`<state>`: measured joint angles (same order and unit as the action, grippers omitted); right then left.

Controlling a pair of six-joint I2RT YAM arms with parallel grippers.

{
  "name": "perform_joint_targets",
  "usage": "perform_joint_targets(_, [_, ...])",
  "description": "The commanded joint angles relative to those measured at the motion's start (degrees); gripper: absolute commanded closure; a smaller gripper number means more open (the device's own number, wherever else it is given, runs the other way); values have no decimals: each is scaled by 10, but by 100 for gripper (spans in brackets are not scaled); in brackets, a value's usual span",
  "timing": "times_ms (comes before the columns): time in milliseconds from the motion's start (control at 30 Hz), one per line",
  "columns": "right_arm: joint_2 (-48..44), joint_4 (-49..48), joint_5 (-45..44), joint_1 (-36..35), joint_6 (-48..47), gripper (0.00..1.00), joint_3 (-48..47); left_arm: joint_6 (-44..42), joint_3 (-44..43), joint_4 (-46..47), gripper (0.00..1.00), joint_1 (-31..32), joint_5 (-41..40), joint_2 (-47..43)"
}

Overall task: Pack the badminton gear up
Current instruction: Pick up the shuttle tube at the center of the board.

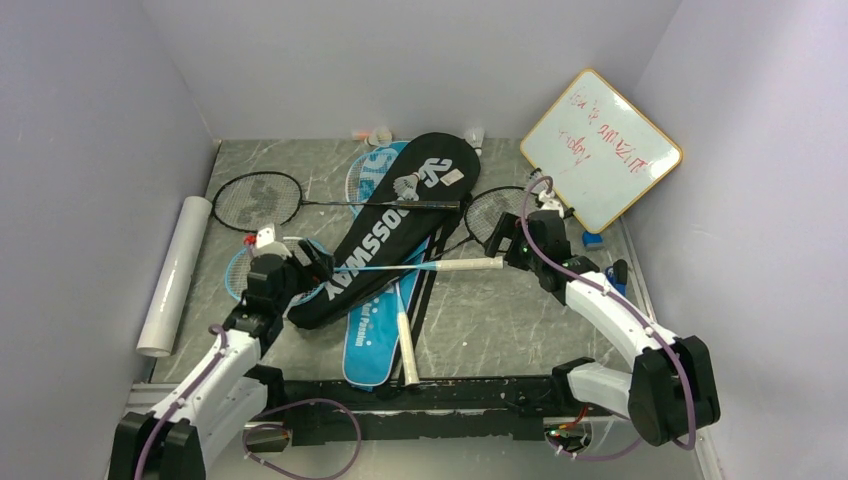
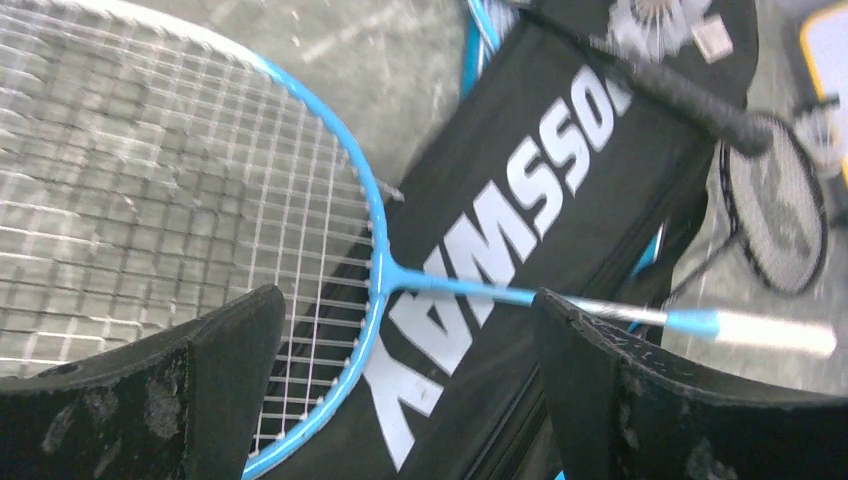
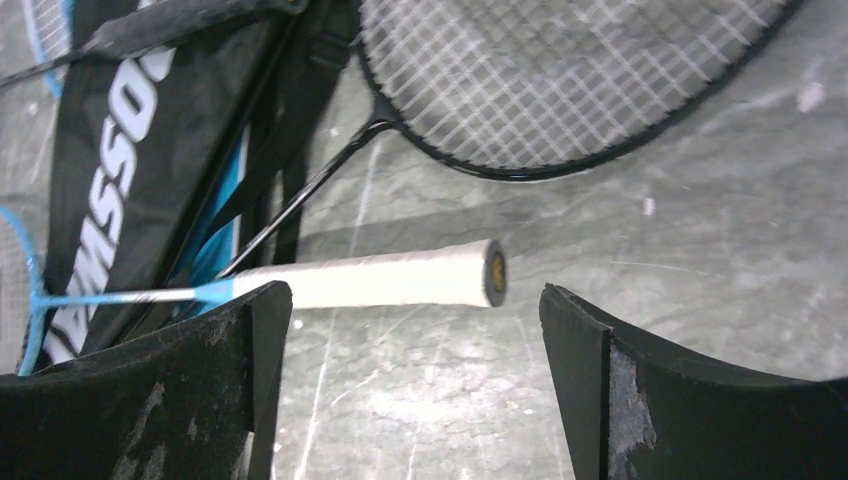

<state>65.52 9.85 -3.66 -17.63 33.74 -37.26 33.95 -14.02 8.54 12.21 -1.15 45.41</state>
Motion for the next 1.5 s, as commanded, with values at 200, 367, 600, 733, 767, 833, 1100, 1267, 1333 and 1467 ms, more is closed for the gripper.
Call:
perform_joint_targets(200, [7, -50, 75, -30, -34, 0, -43, 72, -177, -158, 3, -2, -174, 86])
perform_joint_targets(367, [5, -60, 85, -31, -32, 0, -36, 46, -217, -184, 3, -17, -217, 110])
perform_joint_targets(600, [-10, -63, 96, -31, -33, 0, -25, -1, -336, -190, 2, -135, -131, 154])
perform_joint_targets(733, [-34, -52, 89, -33, -39, 0, -25, -72, -479, -271, 2, -163, -54, 263])
perform_joint_targets(767, [-41, -52, 86, -35, -40, 0, -23, -99, -513, -295, 2, -165, -47, 290])
perform_joint_targets(833, [-56, -57, 81, -36, -41, 0, -14, -167, -572, -349, 2, -165, -56, 334])
perform_joint_targets(1100, [-60, -55, 90, -43, -39, 0, -18, -343, -613, -390, 2, -162, -140, 418])
perform_joint_targets(1267, [-67, -51, 68, -60, -48, 0, -13, -506, -599, -359, 2, -162, -177, 470])
perform_joint_targets(1333, [-63, -53, 62, -60, -48, 0, -10, -522, -591, -346, 2, -162, -213, 486])
perform_joint_targets(1467, [-61, -51, 63, -64, -49, 0, -11, -504, -533, -252, 2, -182, -243, 482])
